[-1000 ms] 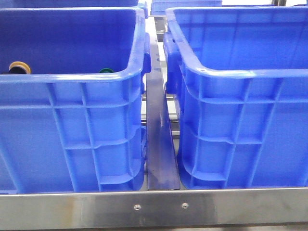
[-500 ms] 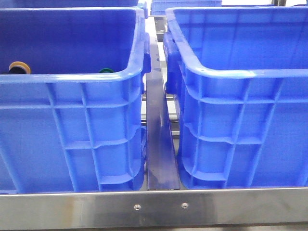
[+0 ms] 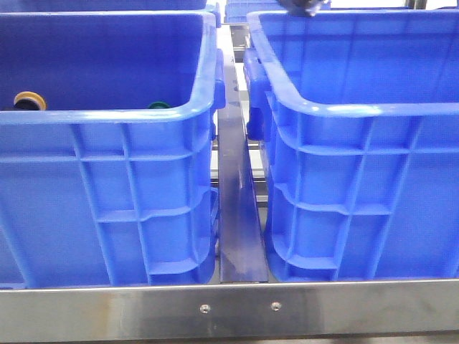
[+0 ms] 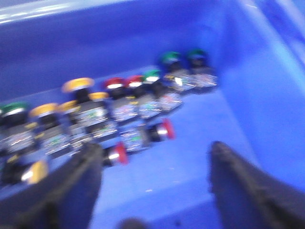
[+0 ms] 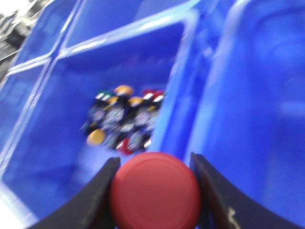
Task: Pick red and yellow buttons and place in box
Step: 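Carry the red button with the right gripper down into the empty bin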
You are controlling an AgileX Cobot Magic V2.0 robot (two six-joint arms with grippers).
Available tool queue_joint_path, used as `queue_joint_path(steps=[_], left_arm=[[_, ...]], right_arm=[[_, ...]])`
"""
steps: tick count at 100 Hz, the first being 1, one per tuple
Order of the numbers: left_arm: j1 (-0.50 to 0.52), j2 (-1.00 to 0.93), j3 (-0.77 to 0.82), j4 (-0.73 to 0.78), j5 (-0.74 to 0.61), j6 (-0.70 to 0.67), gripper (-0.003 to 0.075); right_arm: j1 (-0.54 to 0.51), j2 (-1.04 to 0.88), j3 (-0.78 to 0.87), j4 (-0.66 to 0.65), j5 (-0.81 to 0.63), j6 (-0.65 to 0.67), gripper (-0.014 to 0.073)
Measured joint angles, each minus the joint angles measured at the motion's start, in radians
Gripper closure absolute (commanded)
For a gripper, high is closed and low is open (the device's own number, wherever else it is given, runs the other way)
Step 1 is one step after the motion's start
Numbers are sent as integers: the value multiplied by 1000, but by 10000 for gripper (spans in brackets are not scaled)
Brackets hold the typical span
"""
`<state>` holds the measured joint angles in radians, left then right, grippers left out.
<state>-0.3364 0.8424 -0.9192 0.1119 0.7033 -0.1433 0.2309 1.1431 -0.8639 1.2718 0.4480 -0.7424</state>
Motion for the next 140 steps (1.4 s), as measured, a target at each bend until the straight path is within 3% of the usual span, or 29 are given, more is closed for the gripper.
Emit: queue_joint_path(steps=[20, 50, 76, 140], left_arm=[[69, -122, 100, 0, -30, -3, 744], [83, -143, 124, 0, -65, -4, 741], [83, -143, 124, 0, -73, -4, 741], [83, -143, 124, -10, -75, -4, 741]], right_arm=[[0, 0, 0, -33, -184, -60, 361], [0, 98, 0, -29, -521, -299, 361], [0, 316, -14, -33, -738, -345, 361], [0, 622, -211, -37, -776, -350, 361]])
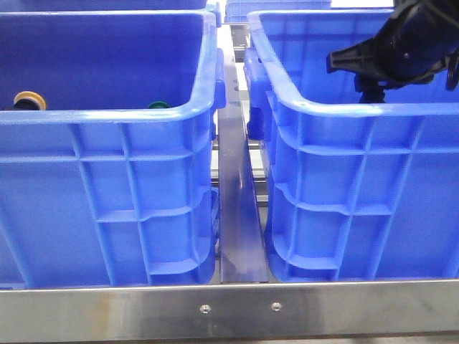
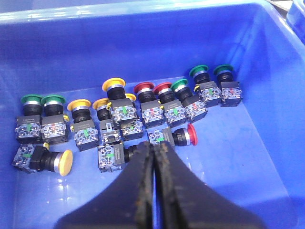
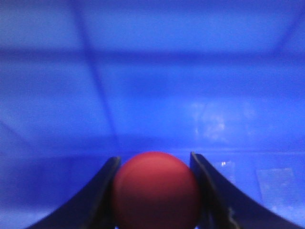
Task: Pick red and yellow buttons and place in box
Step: 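Carry the red button with the right gripper down into the empty bin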
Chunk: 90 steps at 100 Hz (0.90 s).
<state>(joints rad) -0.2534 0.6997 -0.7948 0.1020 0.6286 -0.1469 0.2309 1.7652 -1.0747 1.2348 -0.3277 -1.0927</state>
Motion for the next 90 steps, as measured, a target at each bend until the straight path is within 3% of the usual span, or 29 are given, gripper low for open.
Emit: queue_joint_path(steps=[53, 63, 80, 90], left_arm=[[0, 0, 0, -2, 0, -2, 741], [0, 0, 0, -2, 0, -2, 741], [0, 0, 0, -2, 0, -2, 741], [0, 0, 0, -2, 0, -2, 741]], right_arm=[[2, 52, -12, 8, -22, 0, 348], [2, 52, -12, 14, -16, 0, 246], [2, 66, -8, 50, 40, 0, -59], [2, 61, -6, 88, 54, -8, -49]])
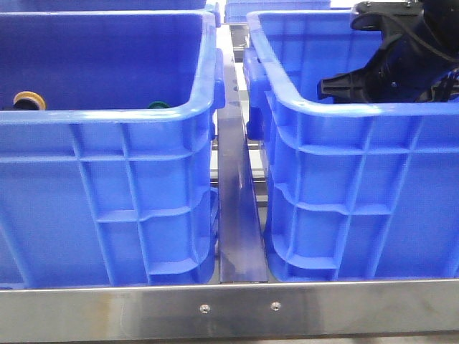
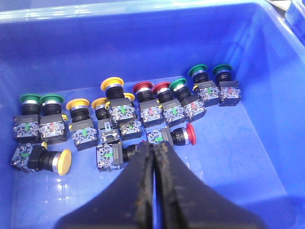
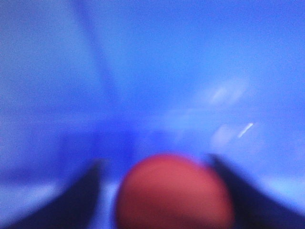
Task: Pick red and yellow buttons and place in box
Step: 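Carry the red button with the right gripper down into the empty bin, then open the right gripper to set the red button upright, then withdraw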
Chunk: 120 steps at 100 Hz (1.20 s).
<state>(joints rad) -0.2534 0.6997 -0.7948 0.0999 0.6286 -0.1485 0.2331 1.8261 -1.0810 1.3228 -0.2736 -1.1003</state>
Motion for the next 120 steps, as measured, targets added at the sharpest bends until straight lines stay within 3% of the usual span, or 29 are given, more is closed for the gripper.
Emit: queue_joint_path(steps=[29, 58, 74, 120], left_arm=[[0, 0, 0, 0, 0, 0, 741], [0, 0, 0, 0, 0, 0, 741], [0, 0, 0, 0, 0, 0, 741], [0, 0, 0, -1, 0, 0, 741]], right_arm=[[0, -119, 5, 156, -2, -139, -50], [0, -380, 93, 493, -42, -524, -50], [0, -578, 185, 521, -68, -605, -50], [0, -1070, 436, 525, -67, -637, -47]])
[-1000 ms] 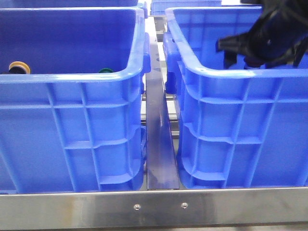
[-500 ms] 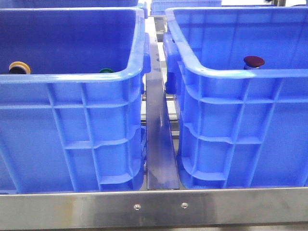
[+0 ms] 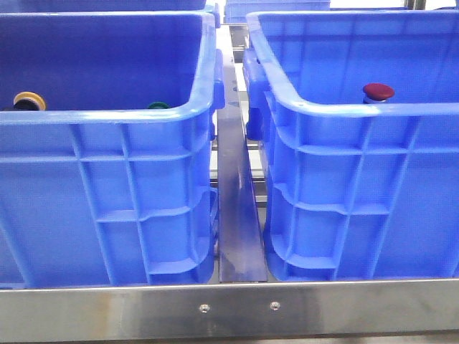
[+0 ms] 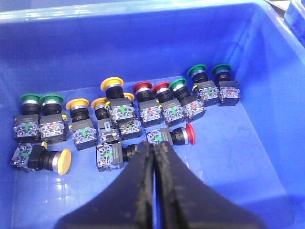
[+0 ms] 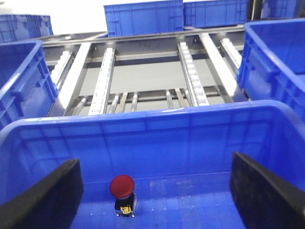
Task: Pick red and yellow buttons and place in box
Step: 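Open the right gripper to set the red button upright, then withdraw, then lower the left gripper into the button bin and grasp a yellow-capped button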
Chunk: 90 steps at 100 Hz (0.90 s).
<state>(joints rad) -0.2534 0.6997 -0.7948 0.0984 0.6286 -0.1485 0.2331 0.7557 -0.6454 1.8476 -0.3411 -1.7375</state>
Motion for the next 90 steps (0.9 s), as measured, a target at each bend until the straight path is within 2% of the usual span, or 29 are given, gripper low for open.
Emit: queue_joint_path(steps=[9, 16, 35, 42, 48, 53, 60, 67, 82, 86, 90], left_arm=[[0, 0, 0, 0, 0, 0, 741], [0, 0, 0, 0, 0, 0, 741], [0, 0, 0, -2, 0, 0, 740], [0, 0, 0, -7, 0, 0, 740], [0, 0, 0, -11, 2, 0, 736], [0, 0, 0, -15, 2, 0, 716], [0, 0, 0, -19, 2, 0, 645], [0, 0, 0, -23, 2, 0, 529], [0, 0, 0, -23, 2, 0, 210], [0, 0, 0, -23, 0, 0, 156], [0, 5, 0, -23, -5, 0, 134]], right_arm=[[0, -64, 36, 0, 0, -9, 6], [0, -104, 57, 0, 0, -18, 106], [0, -143, 71, 0, 0, -32, 487], [0, -143, 71, 0, 8, -32, 601], [0, -143, 72, 0, 15, -34, 671], [0, -143, 74, 0, 19, -34, 659], [0, -143, 74, 0, 21, -34, 663], [0, -143, 74, 0, 25, -34, 663], [0, -143, 74, 0, 25, -34, 663], [0, -143, 74, 0, 25, -35, 663], [0, -143, 74, 0, 25, -35, 663]])
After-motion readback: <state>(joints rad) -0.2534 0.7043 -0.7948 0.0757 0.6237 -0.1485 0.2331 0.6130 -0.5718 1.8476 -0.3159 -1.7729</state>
